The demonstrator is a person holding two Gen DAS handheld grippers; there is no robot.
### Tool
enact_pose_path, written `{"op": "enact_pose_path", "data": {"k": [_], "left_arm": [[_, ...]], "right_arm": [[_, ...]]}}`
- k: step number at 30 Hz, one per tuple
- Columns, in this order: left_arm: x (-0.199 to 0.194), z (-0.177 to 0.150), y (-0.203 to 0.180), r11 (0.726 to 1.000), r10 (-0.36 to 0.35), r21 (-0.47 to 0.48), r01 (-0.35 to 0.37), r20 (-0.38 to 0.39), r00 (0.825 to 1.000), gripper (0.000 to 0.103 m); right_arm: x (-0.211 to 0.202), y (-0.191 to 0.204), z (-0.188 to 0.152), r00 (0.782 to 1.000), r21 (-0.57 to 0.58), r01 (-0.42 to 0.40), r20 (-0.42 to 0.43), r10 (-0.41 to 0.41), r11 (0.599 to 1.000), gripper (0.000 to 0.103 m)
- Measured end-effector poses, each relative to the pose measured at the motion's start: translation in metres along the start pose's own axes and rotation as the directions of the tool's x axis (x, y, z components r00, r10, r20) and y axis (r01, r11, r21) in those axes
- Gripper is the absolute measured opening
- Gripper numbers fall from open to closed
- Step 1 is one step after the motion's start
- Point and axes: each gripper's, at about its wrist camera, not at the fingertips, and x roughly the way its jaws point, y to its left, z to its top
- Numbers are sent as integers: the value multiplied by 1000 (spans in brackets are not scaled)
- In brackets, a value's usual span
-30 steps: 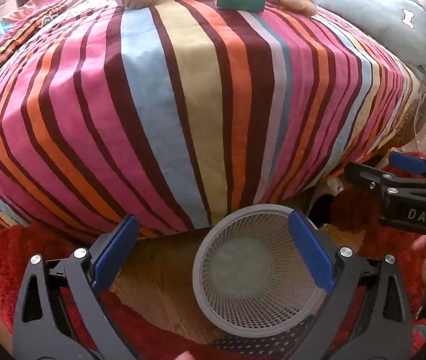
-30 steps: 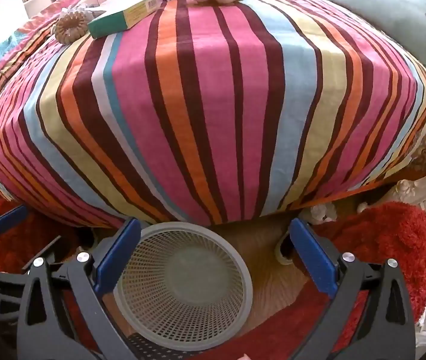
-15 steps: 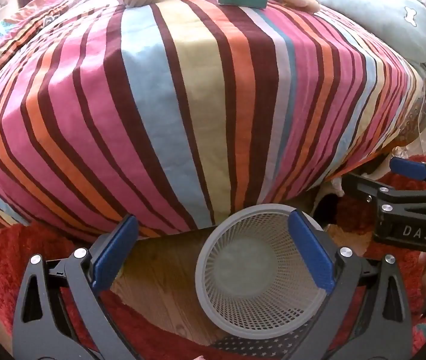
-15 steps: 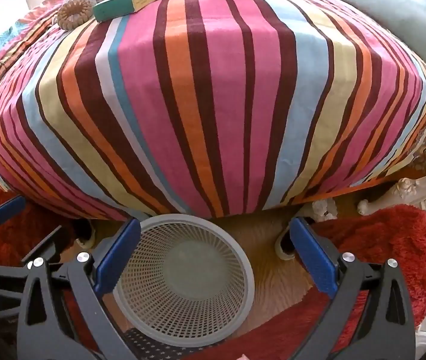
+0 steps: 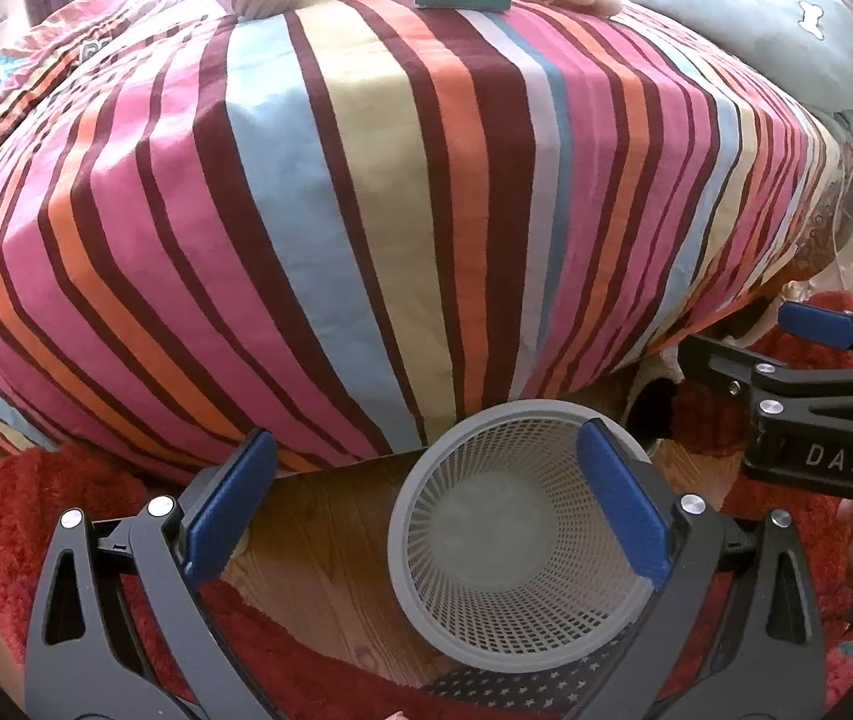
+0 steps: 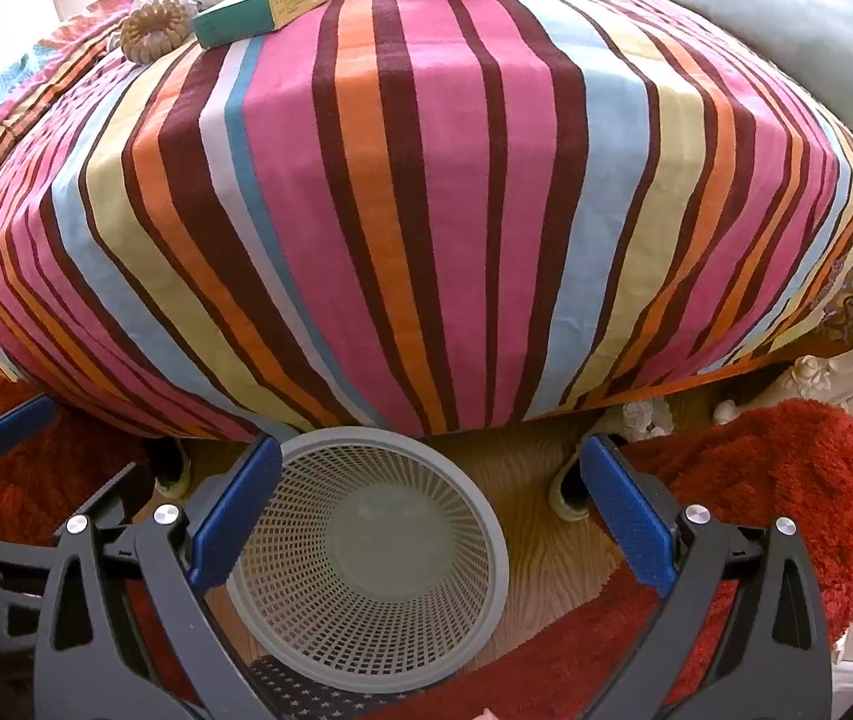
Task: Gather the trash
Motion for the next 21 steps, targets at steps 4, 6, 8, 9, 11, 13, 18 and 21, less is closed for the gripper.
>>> {"op": "enact_pose_path", "data": {"k": [4, 6, 8, 9, 11, 13, 18, 21], "left_arm": [[-2, -1, -1, 1000, 3, 0, -3, 3, 1000, 97], [-3, -4, -1, 1000, 6, -1, -6, 4, 1000, 97], [-5, -5, 0, 1000, 8, -3, -8, 7, 1000, 97], [-6, -8, 0, 1000, 9, -5, -8, 10, 1000, 97], [-8, -12, 1, 1000, 10, -12, -10, 13, 1000, 97], [-9, -14, 1, 1000, 9, -16, -9, 12, 1000, 97], [-11, -19, 2, 1000, 13, -23, -12, 13, 1000, 97], [-11, -19, 2, 1000, 15, -21, -14, 14, 1000, 97]], "right_arm": [[-3, -1, -3, 1000, 3, 3, 5, -3, 1000, 96], [-4, -1, -4, 1000, 3, 2, 7, -2, 1000, 96], [-6, -2, -5, 1000, 4, 0, 13, 0, 1000, 96], [-8, -1, -6, 1000, 4, 0, 16, 0, 1000, 96], [-9, -2, -8, 1000, 2, 1, 18, -1, 1000, 96], [-8, -2, -8, 1000, 3, -1, 15, 1, 1000, 96], [-9, -1, -10, 1000, 5, -3, 21, 3, 1000, 96], [-9, -2, -10, 1000, 7, -5, 21, 5, 1000, 96]]}}
